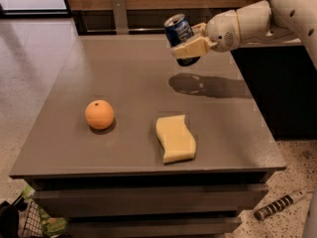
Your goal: Place pepsi can upright
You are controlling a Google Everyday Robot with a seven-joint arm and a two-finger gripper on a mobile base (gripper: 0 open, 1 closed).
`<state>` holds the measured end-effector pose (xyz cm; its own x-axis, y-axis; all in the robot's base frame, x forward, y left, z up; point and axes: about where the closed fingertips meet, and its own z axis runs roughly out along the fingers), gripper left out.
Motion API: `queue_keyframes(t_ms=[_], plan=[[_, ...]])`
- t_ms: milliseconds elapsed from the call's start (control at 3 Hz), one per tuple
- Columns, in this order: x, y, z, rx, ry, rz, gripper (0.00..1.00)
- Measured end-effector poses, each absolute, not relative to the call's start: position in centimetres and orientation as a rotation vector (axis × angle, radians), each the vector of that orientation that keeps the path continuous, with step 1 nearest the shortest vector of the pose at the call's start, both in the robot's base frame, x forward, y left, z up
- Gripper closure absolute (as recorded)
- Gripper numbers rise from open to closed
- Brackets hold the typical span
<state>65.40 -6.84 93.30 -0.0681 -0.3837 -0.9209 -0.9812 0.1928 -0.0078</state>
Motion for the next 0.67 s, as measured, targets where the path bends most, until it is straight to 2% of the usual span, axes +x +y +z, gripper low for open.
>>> queue_keyframes(t_ms=[667], plan=[[65.0,-5.3,90.2,-1.271,1.555,0.993,1.0]])
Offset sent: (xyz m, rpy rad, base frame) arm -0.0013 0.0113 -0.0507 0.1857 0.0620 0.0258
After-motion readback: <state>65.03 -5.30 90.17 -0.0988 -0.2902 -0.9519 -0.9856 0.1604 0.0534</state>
